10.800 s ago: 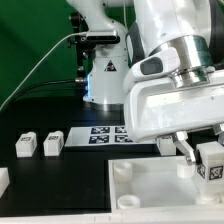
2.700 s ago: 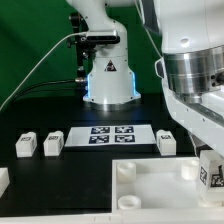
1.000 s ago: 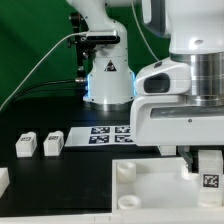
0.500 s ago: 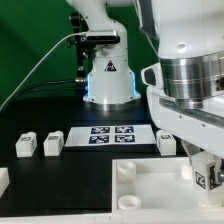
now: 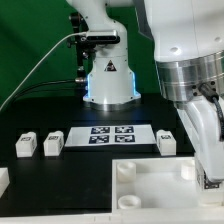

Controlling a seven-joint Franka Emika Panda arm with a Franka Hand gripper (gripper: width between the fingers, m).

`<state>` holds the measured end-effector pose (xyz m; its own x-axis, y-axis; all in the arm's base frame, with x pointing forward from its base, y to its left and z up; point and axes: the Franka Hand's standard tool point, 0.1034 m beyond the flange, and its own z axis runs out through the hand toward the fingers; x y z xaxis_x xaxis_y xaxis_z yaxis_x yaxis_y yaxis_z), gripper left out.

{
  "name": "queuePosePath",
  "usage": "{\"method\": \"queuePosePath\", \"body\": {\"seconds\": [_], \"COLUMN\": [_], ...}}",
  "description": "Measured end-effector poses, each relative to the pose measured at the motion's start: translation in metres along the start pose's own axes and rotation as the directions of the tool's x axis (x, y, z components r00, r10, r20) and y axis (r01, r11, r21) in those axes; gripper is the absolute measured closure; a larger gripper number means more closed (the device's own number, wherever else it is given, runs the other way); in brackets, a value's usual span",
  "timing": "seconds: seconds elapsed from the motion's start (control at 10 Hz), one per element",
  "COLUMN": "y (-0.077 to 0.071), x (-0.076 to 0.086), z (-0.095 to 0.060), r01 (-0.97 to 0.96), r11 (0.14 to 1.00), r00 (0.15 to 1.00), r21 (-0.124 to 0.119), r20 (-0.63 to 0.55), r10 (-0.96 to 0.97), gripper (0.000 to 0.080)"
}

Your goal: Assemble one leg

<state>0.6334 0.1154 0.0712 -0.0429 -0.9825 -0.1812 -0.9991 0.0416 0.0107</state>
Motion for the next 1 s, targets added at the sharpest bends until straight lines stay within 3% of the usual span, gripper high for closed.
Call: {"method": "queuePosePath", "body": {"seconds": [0.1, 0.2, 0.3, 0.4, 0.8, 0.9, 1.0], "y": [0.0001, -0.0001, -0.0015, -0.0028, -0.003, -0.0014, -0.0017], "x": [-0.0002, -0.0003, -0.0012, -0.0023, -0.0021, -0.0007, 0.0004], "z": [0.0001, 0.0005, 0.0015, 0.0001, 0.0002, 0.0005, -0.0013], "r01": [0.026, 0.087, 0.205, 0.361, 0.737, 0.835, 0.94], "r11": [1.0, 0.996, 0.979, 0.933, 0.676, 0.551, 0.338], "r00": [1.0, 0.996, 0.979, 0.933, 0.676, 0.551, 0.339], "r21": [0.0, 0.001, 0.015, 0.016, 0.01, -0.012, -0.05], "r20": [0.0, -0.001, -0.005, -0.009, -0.015, -0.012, 0.004], "r10": [-0.026, -0.087, -0.205, -0.361, -0.736, -0.835, -0.941], "gripper": [0.0328, 0.0212, 0.0212, 0.0163, 0.015, 0.015, 0.015]}}
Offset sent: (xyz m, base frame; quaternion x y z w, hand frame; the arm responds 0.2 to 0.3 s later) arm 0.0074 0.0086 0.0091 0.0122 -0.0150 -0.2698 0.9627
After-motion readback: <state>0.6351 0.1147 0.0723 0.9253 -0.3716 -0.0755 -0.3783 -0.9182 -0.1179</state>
